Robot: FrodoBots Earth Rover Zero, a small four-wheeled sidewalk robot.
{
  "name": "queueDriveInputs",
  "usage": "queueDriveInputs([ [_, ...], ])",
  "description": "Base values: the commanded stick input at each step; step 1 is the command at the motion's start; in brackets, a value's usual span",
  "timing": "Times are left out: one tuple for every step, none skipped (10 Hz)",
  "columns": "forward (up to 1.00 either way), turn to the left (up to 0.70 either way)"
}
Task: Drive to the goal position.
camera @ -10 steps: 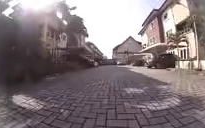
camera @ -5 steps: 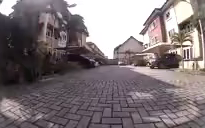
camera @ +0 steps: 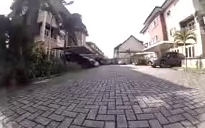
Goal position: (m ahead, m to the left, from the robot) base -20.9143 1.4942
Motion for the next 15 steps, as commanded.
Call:
queueDriveInputs([
  [0.69,0.03],
  [0.69,0.03],
  [0.69,0.00],
  [0.69,-0.09],
  [0.69,-0.05],
  [0.69,-0.03],
  [0.69,-0.30],
  [0.69,-0.15],
  [0.69,-0.01],
  [0.69,-0.13],
  [0.69,-0.21],
  [0.69,-0.29],
  [0.69,0.03],
  [0.69,0.03],
  [0.69,0.03],
])
